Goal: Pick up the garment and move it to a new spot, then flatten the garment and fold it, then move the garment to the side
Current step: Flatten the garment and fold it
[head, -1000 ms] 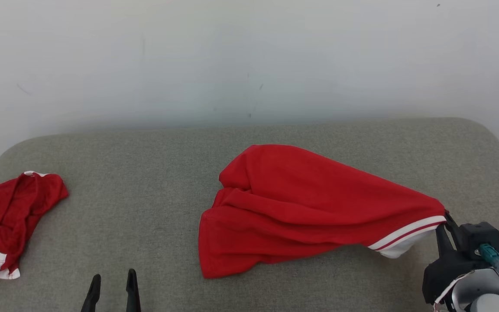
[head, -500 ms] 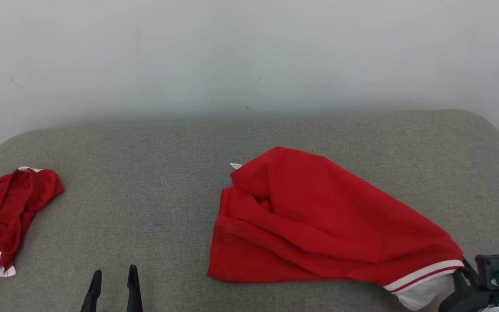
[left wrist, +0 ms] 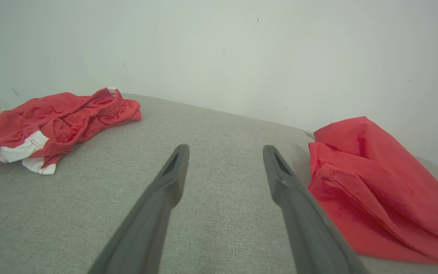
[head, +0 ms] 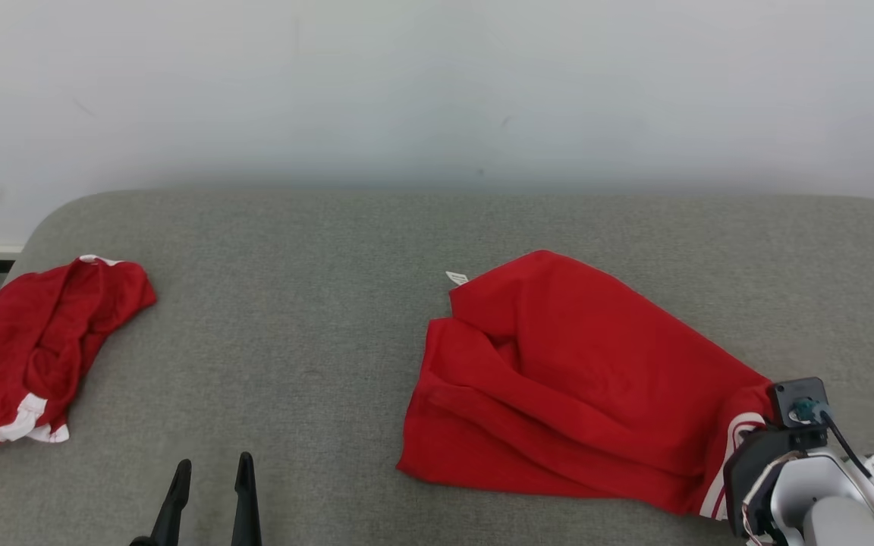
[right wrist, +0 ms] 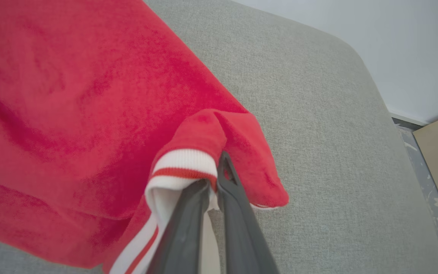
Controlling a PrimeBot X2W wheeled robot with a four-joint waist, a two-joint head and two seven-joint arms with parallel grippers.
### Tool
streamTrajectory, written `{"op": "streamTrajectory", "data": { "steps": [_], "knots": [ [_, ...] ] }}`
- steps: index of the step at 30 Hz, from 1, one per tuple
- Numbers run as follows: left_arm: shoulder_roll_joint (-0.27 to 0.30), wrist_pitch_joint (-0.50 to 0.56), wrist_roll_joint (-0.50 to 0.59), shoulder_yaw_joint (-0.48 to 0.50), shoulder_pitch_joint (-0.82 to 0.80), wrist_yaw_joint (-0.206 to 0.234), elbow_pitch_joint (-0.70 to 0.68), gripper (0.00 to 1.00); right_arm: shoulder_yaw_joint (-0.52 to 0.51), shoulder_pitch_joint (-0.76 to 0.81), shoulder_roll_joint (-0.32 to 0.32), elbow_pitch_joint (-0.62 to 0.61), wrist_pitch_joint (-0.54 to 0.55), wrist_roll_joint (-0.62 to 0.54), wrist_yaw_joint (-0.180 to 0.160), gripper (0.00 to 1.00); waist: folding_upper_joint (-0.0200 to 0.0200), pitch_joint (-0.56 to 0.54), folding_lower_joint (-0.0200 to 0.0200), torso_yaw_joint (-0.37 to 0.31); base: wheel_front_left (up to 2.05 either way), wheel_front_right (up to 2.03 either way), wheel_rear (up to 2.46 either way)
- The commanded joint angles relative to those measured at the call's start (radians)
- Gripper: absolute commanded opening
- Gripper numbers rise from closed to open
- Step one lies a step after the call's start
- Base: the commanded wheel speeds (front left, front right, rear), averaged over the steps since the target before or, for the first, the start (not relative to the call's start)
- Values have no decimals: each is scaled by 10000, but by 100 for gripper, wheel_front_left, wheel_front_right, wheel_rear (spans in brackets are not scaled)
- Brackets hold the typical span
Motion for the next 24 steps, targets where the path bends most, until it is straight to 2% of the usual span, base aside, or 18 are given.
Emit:
{"op": "streamTrajectory", "data": {
  "steps": [1, 2, 3, 7, 13, 18, 24],
  "knots": [
    [4, -8, 35, 22, -105, -40, 23, 100, 13, -112, -19, 167, -71, -71, -22, 6, 0, 105, 0, 150, 0, 0, 0],
    [4, -8, 34, 46, -133, -69, 39, 100, 20, -318, 0, 449, -154, -131, -22, 28, 0, 135, 0, 195, 0, 0, 0],
    [4, -8, 30, 68, -163, -78, 54, 100, 34, -531, -1, 676, -299, -211, -22, 100, 0, 167, 0, 237, 0, 0, 0],
    [4, -8, 31, 143, -202, -145, 100, 100, -109, -1175, 98, 1458, -847, -383, -22, 100, 0, 239, 0, 294, 0, 0, 0],
    [5, -8, -73, 280, -245, -61, 173, 100, -420, -1592, 193, 1799, -1873, -326, -22, 100, 0, 167, 0, 30, 0, 0, 0],
    [5, -8, -180, 364, -176, -46, 197, 100, -496, -1229, 243, 1501, -2548, -122, -22, 100, 0, 33, 0, -358, 0, 0, 0],
    [4, -8, -169, 479, -113, -88, 143, 100, -643, -494, 332, 750, -2566, 343, -22, 100, 0, -8, 0, -829, 0, 0, 0]
  ]
}}
